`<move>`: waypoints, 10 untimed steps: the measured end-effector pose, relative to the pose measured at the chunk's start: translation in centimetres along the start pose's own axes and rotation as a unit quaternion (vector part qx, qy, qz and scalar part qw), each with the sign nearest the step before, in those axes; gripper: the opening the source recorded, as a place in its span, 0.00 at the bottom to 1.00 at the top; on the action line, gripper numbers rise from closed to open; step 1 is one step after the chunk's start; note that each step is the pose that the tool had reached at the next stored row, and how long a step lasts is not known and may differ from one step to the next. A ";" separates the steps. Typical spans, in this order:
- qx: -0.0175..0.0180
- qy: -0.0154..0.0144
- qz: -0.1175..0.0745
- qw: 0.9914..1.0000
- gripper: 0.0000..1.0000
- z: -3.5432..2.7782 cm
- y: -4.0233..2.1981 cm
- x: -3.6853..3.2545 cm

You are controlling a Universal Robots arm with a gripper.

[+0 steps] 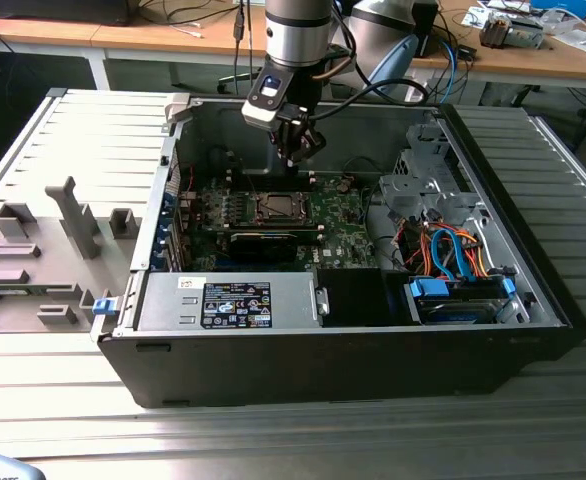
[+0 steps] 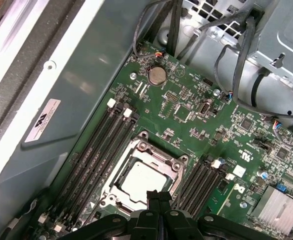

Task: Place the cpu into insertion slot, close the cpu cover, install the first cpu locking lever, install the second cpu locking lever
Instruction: 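Install the first cpu locking lever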

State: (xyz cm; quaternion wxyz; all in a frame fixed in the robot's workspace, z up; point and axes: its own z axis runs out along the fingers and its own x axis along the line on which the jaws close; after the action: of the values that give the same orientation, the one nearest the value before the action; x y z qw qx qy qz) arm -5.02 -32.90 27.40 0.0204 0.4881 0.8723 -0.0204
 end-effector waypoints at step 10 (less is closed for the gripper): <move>-0.001 0.000 -0.011 1.000 0.11 0.00 0.00 0.00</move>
State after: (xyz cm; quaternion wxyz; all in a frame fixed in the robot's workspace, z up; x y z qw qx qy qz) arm -5.02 -32.90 27.40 0.0207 0.4785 0.8776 -0.0202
